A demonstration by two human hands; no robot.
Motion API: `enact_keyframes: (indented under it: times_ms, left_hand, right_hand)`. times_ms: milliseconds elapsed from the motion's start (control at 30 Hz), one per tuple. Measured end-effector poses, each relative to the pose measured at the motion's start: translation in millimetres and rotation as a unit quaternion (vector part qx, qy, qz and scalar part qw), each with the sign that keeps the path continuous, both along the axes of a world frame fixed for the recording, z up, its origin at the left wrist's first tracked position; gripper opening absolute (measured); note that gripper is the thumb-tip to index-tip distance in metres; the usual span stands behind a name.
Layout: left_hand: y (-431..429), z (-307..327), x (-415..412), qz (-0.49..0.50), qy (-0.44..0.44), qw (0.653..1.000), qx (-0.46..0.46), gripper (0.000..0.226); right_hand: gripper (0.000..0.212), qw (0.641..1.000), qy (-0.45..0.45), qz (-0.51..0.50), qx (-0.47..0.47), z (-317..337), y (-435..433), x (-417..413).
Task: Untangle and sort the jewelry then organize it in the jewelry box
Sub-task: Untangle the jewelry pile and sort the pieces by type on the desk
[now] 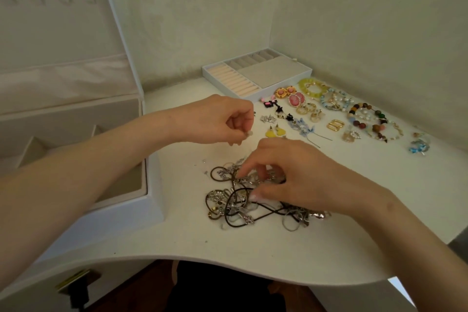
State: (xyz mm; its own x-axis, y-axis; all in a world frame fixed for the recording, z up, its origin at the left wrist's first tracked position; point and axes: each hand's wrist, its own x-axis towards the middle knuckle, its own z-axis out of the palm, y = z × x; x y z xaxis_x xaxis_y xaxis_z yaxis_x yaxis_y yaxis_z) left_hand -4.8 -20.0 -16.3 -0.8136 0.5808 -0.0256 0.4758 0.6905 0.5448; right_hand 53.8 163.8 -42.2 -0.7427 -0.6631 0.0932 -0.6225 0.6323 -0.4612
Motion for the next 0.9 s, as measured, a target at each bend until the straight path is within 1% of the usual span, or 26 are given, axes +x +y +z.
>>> enact_keyframes:
  times_ms: [33, 100, 167, 300, 400, 467, 700, 733, 833, 900]
  left_hand:
    - [0, 0, 0, 0.001, 0.002, 1.000, 0.000, 0.013]
    - [-1, 0, -1, 0.002, 0.003, 1.000, -0.001, 0.013]
    - [-1, -1, -1, 0.000, 0.003, 1.000, -0.003, 0.012]
    - [0, -2, -1, -0.004, 0.006, 1.000, -0.006, 0.015]
    - [1, -2, -1, -0.004, 0.005, 1.000, -0.006, 0.013]
    - [0, -2, -1, -0.004, 0.004, 1.000, -0.006, 0.013]
    - [0, -3, -1, -0.004, -0.004, 1.000, -0.008, 0.008]
    - [0, -3, -1, -0.005, -0.004, 1.000, -0.009, 0.008]
    - [0, -3, -1, -0.005, -0.002, 1.000, -0.013, 0.008]
    - [1, -2, 0, -0.006, -0.003, 1.000, -0.018, 0.009]
  right_hand:
    - [0.020, 1.000, -0.010, 0.010, 0.025, 0, -3, 0]
    - [0.015, 0.999, -0.015, 0.017, 0.027, 0, -5, 1]
    - [0.012, 1.000, -0.022, 0.005, -0.007, 2, -3, 2]
    - [0.016, 0.994, -0.053, -0.027, -0.092, 5, 11, 4]
    - [0.020, 0.990, -0.061, -0.032, -0.120, 5, 19, 6]
    - [0.022, 0.991, -0.060, -0.032, -0.116, 3, 24, 6]
    - [0.021, 0.999, -0.044, 0.007, -0.032, -6, 32, 6]
    - [0.020, 0.998, -0.044, 0.008, -0.044, -5, 32, 5]
    - [0.013, 0.992, -0.038, -0.009, -0.124, 3, 25, 3]
    - [0.010, 0.993, -0.014, -0.009, -0.119, 6, 13, 2]
